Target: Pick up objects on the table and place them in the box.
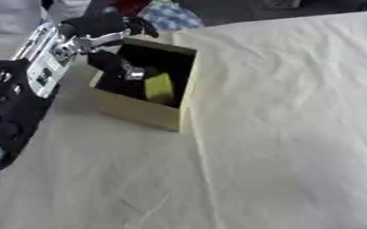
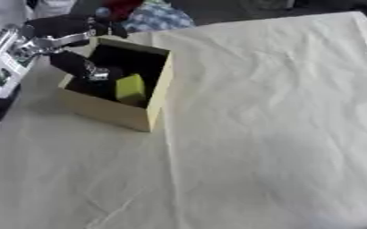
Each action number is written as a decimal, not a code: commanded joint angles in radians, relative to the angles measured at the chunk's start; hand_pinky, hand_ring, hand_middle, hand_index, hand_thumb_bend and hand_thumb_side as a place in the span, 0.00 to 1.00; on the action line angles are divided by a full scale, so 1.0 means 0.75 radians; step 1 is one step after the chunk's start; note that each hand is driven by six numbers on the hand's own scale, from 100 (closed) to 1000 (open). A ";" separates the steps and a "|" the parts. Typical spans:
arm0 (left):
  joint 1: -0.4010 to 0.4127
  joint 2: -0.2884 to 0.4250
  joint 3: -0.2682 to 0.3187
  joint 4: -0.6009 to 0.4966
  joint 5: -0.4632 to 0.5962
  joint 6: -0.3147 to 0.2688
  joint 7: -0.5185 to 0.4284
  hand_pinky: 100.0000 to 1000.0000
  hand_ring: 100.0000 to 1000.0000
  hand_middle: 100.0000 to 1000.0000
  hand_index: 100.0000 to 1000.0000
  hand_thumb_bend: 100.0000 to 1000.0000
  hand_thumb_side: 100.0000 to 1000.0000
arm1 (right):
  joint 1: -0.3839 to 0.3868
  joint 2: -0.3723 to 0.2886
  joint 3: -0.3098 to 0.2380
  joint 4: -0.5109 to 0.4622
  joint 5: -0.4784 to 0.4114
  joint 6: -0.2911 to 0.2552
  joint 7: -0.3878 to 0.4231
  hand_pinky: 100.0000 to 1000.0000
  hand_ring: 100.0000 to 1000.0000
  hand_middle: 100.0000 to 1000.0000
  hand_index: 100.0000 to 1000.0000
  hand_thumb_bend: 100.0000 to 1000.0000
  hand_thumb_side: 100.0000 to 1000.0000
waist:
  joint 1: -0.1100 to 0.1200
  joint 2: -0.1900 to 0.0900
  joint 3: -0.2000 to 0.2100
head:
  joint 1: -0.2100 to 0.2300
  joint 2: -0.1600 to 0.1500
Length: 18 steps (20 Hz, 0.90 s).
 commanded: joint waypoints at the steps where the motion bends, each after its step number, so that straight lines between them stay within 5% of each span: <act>1: -0.035 0.015 0.012 -0.009 -0.042 -0.011 0.012 0.90 0.95 0.90 0.96 0.24 0.09 | -0.008 -0.023 -0.012 -0.020 -0.012 0.001 -0.003 0.55 0.61 0.44 0.66 0.00 0.90 | -0.005 -0.035 0.002 | -0.004 0.010; 7: -0.037 0.006 0.013 0.005 -0.017 -0.021 0.011 0.87 0.93 0.90 0.96 0.20 0.07 | -0.007 -0.024 -0.014 -0.020 -0.015 0.002 -0.006 0.55 0.61 0.44 0.66 0.00 0.90 | -0.006 -0.038 0.008 | -0.007 0.023; 10: -0.038 0.006 0.022 0.008 0.002 0.009 0.023 0.84 0.90 0.86 0.92 0.00 0.10 | -0.008 -0.025 -0.013 -0.020 -0.015 0.004 -0.005 0.55 0.61 0.44 0.66 0.00 0.90 | -0.006 -0.039 0.010 | -0.008 0.024; 12: -0.033 0.001 0.024 0.003 0.032 0.032 0.027 0.82 0.89 0.84 0.90 0.00 0.12 | -0.007 -0.027 -0.014 -0.020 -0.015 0.005 -0.006 0.55 0.61 0.44 0.66 0.00 0.90 | -0.007 -0.042 0.012 | -0.010 0.027; 15: -0.024 0.003 0.019 -0.044 0.089 0.024 0.022 0.77 0.86 0.81 0.84 0.00 0.52 | -0.003 -0.032 -0.016 -0.020 -0.014 0.007 -0.008 0.55 0.61 0.44 0.66 0.00 0.90 | -0.007 -0.052 0.018 | -0.017 0.033; 18: -0.005 0.016 0.006 -0.129 0.148 -0.018 0.034 0.75 0.85 0.83 0.88 0.00 0.43 | 0.003 -0.043 -0.019 -0.020 -0.012 0.008 -0.011 0.55 0.61 0.44 0.66 0.00 0.89 | -0.007 -0.067 0.026 | -0.025 0.045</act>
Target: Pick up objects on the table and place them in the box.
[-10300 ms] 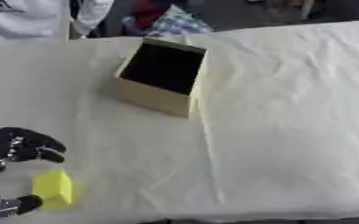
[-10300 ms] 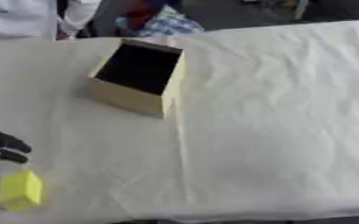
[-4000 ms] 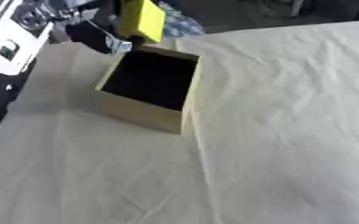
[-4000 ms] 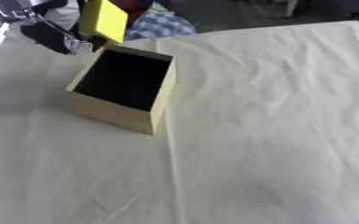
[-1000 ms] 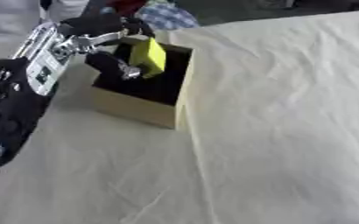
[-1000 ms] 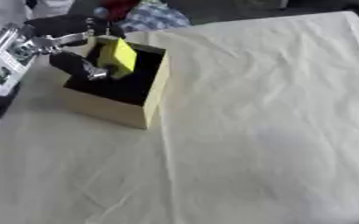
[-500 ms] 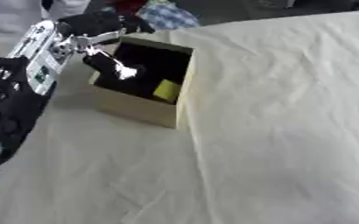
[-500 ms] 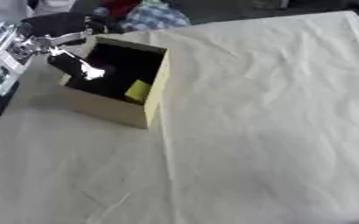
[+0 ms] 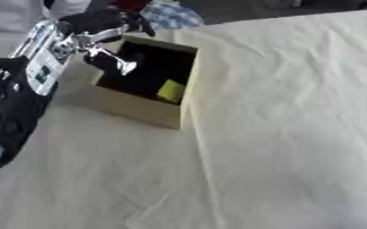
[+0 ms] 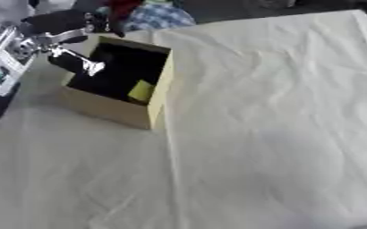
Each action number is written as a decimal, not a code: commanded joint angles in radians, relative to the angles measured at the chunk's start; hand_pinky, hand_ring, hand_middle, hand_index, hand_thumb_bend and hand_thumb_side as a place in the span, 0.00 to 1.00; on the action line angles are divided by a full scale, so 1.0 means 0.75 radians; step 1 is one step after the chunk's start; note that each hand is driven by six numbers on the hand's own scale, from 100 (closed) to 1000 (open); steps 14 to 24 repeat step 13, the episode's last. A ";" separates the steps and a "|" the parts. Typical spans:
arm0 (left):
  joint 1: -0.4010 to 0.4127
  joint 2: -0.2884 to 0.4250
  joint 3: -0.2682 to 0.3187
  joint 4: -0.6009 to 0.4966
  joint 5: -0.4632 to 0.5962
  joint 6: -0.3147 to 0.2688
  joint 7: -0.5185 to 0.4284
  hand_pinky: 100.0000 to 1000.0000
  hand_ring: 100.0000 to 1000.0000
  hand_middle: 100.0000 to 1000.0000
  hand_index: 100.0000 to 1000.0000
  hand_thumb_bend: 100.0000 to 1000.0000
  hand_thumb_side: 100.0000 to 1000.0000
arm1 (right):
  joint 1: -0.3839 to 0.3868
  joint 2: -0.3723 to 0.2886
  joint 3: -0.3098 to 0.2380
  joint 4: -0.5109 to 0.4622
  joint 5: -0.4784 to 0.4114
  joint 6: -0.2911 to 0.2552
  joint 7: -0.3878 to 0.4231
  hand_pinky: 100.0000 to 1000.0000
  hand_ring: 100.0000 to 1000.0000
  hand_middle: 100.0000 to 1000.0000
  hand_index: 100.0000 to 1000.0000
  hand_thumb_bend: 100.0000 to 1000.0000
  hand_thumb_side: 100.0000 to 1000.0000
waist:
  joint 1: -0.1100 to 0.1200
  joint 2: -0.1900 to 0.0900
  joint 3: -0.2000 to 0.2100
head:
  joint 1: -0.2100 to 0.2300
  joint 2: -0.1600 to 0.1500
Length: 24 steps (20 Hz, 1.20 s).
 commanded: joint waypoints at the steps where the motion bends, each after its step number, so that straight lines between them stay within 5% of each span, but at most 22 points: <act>1: -0.005 0.034 -0.004 -0.107 0.067 -0.044 0.026 0.75 0.85 0.84 0.89 0.00 0.42 | 0.003 -0.048 -0.019 -0.020 0.000 0.002 -0.008 0.55 0.61 0.44 0.66 0.00 0.89 | -0.006 -0.036 0.006 | -0.010 0.018; 4: 0.029 0.073 0.005 -0.203 0.126 -0.102 0.079 0.73 0.84 0.81 0.87 0.00 0.36 | 0.014 -0.069 -0.024 -0.020 0.007 -0.002 -0.014 0.55 0.61 0.45 0.66 0.00 0.89 | -0.007 -0.053 0.016 | -0.018 0.032; 12: 0.221 0.213 0.179 -0.456 0.282 -0.247 0.234 0.60 0.74 0.74 0.80 0.00 0.49 | 0.049 -0.114 -0.044 -0.020 0.035 -0.021 -0.043 0.56 0.62 0.45 0.66 0.00 0.88 | -0.009 -0.085 0.058 | -0.010 0.052; 24: 0.253 0.228 0.206 -0.489 0.302 -0.244 0.253 0.60 0.74 0.74 0.80 0.00 0.50 | 0.051 -0.116 -0.047 -0.020 0.038 -0.022 -0.048 0.56 0.62 0.45 0.66 0.00 0.88 | -0.011 -0.086 0.065 | -0.008 0.049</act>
